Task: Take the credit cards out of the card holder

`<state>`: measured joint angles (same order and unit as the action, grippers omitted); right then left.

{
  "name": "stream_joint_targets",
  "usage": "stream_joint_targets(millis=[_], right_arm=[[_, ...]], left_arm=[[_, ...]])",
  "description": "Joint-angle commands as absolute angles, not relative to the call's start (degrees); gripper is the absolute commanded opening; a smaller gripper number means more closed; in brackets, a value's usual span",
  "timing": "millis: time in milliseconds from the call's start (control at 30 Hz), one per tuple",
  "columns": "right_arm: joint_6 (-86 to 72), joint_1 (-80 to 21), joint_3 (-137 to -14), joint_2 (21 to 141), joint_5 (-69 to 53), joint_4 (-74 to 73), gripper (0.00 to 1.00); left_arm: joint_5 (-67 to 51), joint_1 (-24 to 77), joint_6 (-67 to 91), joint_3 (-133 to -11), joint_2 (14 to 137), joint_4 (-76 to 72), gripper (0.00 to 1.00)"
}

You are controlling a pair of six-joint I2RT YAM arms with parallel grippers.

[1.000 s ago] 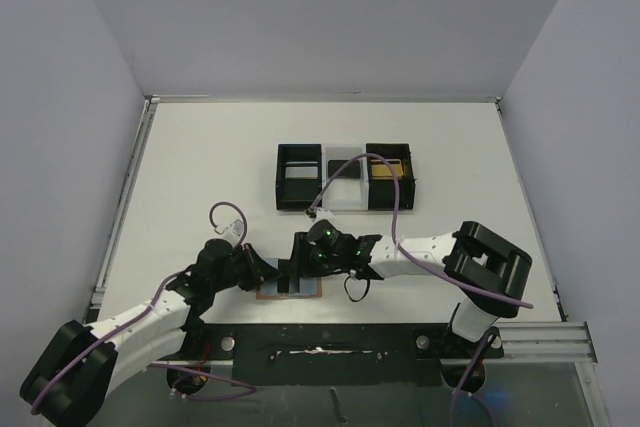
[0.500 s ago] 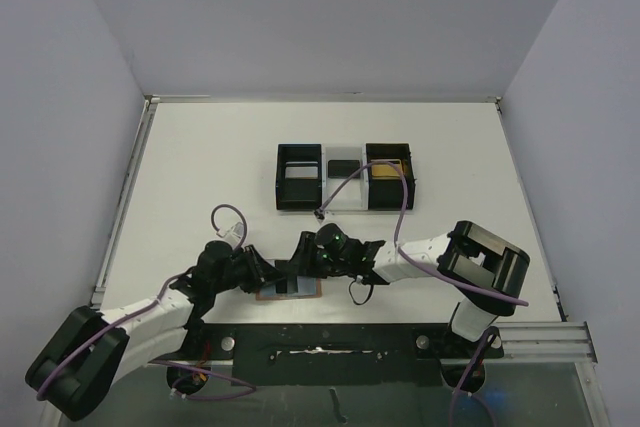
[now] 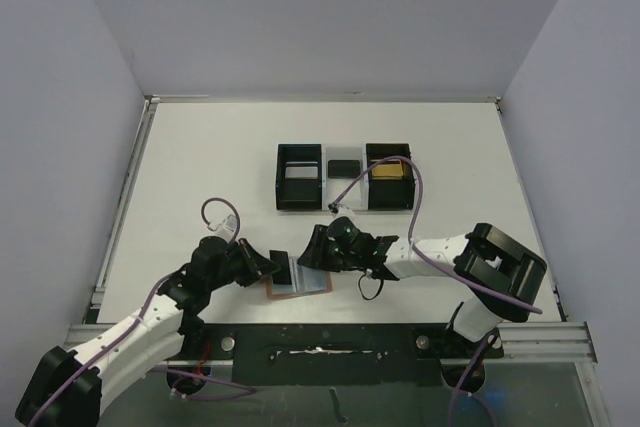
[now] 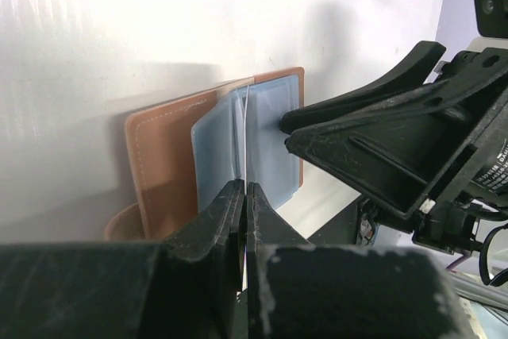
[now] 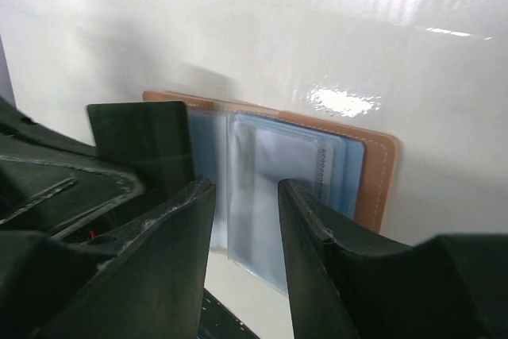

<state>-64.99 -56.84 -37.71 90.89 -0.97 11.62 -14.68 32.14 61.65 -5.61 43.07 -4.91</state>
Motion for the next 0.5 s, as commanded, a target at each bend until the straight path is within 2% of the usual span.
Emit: stream_joint_targets(millis=[0, 267, 400, 467], right_arm=[[-58.19, -55.29, -37.66, 88.07, 1.09, 6.26, 0.40], [-51.45, -52.72, -39.45, 78.25, 1.29, 3.97, 0.49], [-50.85, -48.52, -34.62, 72.54, -2.69, 9.54, 0.55], [-50.98, -46.21, -31.49, 69.04, -5.20, 13.58, 0.62]], left_arm=[[-11.79, 31.82, 58.52, -10.26, 39.95, 2.39, 0.00], [-14.68, 31.75, 56.31, -13.23, 40.37, -5.21, 0.00], [-18.48, 31.73, 56.31, -13.70, 42.71, -14.45, 0.00], [-20.50, 31.86, 56.68, -13.71, 44.66, -19.64, 0.00]])
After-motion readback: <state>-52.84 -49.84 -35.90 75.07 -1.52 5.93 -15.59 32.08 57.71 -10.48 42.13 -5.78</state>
